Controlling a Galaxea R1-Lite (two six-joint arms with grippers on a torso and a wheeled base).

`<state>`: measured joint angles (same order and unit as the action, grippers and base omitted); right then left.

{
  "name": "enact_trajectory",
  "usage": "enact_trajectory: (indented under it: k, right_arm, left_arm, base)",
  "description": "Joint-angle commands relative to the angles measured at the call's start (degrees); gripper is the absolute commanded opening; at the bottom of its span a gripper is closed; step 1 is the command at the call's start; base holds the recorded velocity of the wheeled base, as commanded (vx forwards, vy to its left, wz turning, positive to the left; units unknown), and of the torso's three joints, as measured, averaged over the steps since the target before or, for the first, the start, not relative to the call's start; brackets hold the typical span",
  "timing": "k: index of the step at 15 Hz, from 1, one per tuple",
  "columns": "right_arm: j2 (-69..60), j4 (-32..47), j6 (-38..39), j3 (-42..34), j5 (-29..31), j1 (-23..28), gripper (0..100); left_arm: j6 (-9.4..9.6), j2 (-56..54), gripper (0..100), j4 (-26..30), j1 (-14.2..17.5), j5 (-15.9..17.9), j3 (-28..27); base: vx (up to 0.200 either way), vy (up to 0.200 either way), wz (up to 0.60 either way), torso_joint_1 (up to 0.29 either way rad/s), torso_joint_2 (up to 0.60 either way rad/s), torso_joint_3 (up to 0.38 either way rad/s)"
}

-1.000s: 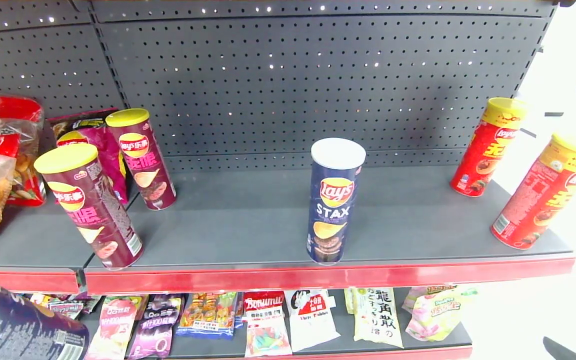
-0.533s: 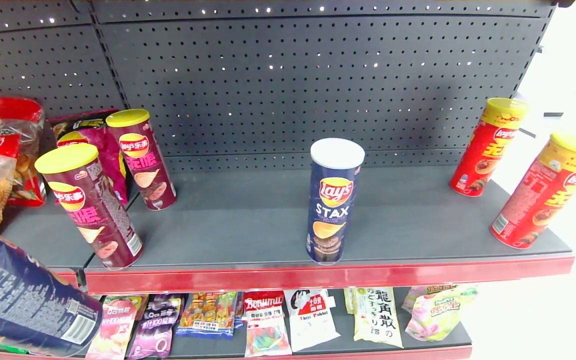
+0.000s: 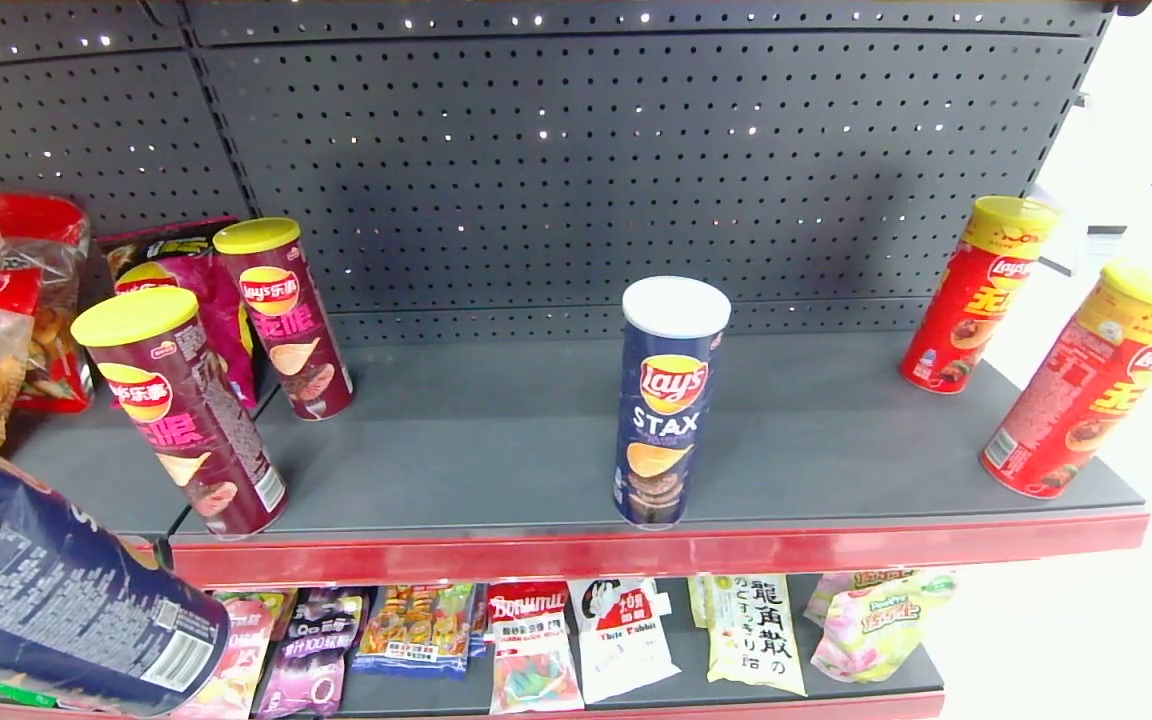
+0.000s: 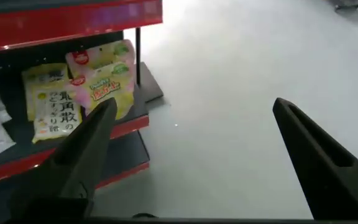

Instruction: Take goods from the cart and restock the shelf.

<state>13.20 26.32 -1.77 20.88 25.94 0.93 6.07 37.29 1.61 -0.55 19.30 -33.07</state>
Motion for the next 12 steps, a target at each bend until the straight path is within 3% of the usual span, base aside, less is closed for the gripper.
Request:
enact_trajectory:
  k: [1,2,3,4,6,8,12]
  right_arm:
    - [-13.2,-2.1,-2.4,-8.7,-15.9,-1.1,100]
    - [-13.2,-11.0,0.2,-12.4,-16.6,-1.0,100]
    - [-13.2,-11.8,0.4,-12.6,-16.8,-1.0,100]
    - [-13.2,-26.1,0.0,-19.1,-23.8,-0.9,100]
    - [-13.2,-25.9,-1.3,-19.0,-25.0,-1.0,100]
    - [-13.2,-26.0,-4.7,-19.4,-31.0,-0.9,100]
    - [-13.2,-26.0,-2.2,-19.4,-31.2,-0.9,100]
  left_arm:
    - [-0.01,0.1,0,0.0,0.0,0.4,0.0]
    - [-0.01,0.0,0,0.0,0.0,1.1,0.2]
    - [-0.01,-0.1,0,0.0,0.0,1.2,0.2]
    - [-0.09,-0.2,0,0.0,-0.2,4.3,0.3]
    - [-0.09,-0.3,0,0.0,-0.3,6.7,0.3]
    - [-0.01,-0.2,0,0.0,-0.3,6.6,0.2]
    - [-0.01,-0.3,0,0.1,-0.2,6.3,0.6]
  base:
    - [0.0,0.0,0.0,0.0,0.0,0.0]
    - [0.0,0.0,0.0,0.0,0.0,0.0]
    - [0.0,0.0,0.0,0.0,0.0,0.0]
    - [0.0,0.0,0.0,0.0,0.0,0.0]
    - [0.0,0.0,0.0,0.0,0.0,0.0]
    - [0.0,0.0,0.0,0.0,0.0,0.0]
    - [0.0,0.0,0.0,0.0,0.0,0.0]
